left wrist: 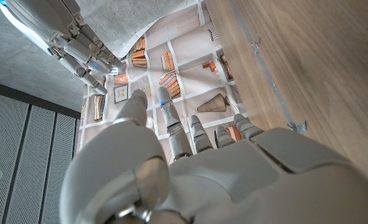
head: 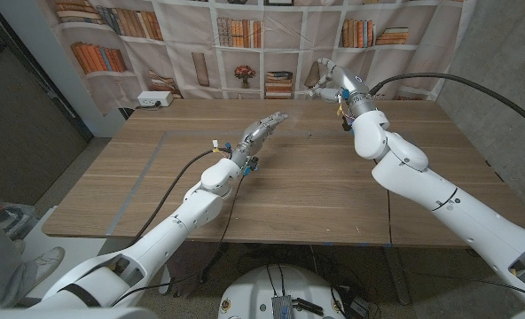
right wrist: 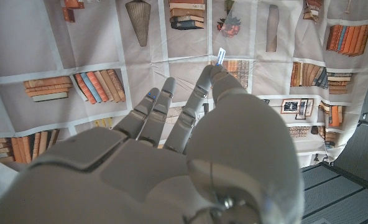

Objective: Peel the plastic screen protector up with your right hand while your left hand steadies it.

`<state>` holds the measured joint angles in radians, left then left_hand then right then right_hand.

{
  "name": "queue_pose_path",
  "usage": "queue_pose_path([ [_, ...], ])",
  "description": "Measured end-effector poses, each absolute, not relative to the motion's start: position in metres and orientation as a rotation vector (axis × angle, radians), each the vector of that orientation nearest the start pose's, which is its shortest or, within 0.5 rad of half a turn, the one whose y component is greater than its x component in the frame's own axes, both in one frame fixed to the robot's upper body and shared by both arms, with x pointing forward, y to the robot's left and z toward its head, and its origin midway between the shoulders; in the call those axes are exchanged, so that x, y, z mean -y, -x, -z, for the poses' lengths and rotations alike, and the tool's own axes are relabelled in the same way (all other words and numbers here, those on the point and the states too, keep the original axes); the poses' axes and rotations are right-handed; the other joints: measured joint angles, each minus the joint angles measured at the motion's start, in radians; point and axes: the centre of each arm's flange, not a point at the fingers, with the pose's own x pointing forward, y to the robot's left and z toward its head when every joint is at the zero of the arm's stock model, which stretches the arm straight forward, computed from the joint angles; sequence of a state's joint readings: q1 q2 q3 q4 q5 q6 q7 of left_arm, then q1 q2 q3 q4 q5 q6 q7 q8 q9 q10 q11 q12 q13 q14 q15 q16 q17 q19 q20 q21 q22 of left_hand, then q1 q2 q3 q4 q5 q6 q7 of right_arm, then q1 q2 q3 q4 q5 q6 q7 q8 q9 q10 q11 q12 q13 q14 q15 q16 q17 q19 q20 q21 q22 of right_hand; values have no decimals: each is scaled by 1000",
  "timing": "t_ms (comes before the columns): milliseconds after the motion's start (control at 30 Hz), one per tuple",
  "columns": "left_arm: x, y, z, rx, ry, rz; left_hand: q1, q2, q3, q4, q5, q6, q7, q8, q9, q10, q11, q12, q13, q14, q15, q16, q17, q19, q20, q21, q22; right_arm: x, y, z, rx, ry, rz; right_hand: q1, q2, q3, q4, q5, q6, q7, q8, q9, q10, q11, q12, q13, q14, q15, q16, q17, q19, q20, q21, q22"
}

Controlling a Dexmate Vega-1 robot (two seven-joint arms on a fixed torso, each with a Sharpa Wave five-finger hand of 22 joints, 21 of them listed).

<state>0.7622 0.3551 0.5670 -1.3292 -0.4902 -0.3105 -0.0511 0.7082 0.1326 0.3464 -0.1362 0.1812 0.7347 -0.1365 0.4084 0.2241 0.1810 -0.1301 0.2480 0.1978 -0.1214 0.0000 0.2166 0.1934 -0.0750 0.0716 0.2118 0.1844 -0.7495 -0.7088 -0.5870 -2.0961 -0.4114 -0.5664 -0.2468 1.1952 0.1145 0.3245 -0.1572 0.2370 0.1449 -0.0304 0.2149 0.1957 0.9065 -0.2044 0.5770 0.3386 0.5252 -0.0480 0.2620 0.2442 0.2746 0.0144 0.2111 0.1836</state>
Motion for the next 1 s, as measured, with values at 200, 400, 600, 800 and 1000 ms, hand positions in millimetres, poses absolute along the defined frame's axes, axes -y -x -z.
queue_pose_path([
  [200, -127, -640, 18, 652, -57, 470, 26, 26, 29, -10, 0, 81, 24, 25, -6, 28, 0, 0, 0, 5, 5, 0, 0, 5, 5, 0, 0, 177, -522, -112, 798, 1054, 280, 0, 0, 0, 0, 0, 0, 0, 0, 0, 0, 0, 0, 0, 0, 0, 0, 0, 0, 0, 0, 0],
  [400, -126, -639, 17, 650, -54, 460, 84, 40, 75, -19, 0, 154, 48, 60, -4, 52, 0, 0, 0, 18, 7, 0, 3, 13, 13, 0, 0, 177, -520, -111, 803, 1054, 281, 0, 0, 0, 0, 3, 0, 0, 0, 0, 0, 0, -1, 0, 0, 0, 0, 0, 0, 0, 0, 0],
  [600, -126, -640, 17, 650, -51, 452, 131, 42, 119, -18, -1, 189, 83, 91, 16, 77, 0, 0, 5, 27, 9, 0, 5, 23, 23, 0, 0, 176, -517, -111, 812, 1053, 277, 0, 0, 0, 0, 4, 0, 0, 0, 0, 0, 0, -2, 0, 0, 0, 0, 0, 0, 0, 0, 0],
  [800, -124, -639, 18, 652, -25, 428, 153, 39, 139, -21, -1, 213, 108, 113, 34, 94, -6, 0, 5, 36, 0, 0, 5, 30, 16, 8, 0, 174, -515, -111, 819, 1053, 271, 0, 0, 0, 0, 4, 0, 0, 0, 0, 0, 0, -2, 0, 0, 0, 0, 0, 0, 0, 0, 0],
  [1000, -124, -639, 16, 665, 0, 405, 166, 34, 153, -21, -1, 219, 125, 126, 44, 99, -11, 0, 7, 43, -7, 0, 9, 36, 11, 8, 0, 168, -514, -107, 820, 1060, 241, 0, 0, 4, -4, 4, 0, 0, 0, 0, 0, 0, -6, 0, 0, 0, 0, 0, 0, 0, 0, 0],
])
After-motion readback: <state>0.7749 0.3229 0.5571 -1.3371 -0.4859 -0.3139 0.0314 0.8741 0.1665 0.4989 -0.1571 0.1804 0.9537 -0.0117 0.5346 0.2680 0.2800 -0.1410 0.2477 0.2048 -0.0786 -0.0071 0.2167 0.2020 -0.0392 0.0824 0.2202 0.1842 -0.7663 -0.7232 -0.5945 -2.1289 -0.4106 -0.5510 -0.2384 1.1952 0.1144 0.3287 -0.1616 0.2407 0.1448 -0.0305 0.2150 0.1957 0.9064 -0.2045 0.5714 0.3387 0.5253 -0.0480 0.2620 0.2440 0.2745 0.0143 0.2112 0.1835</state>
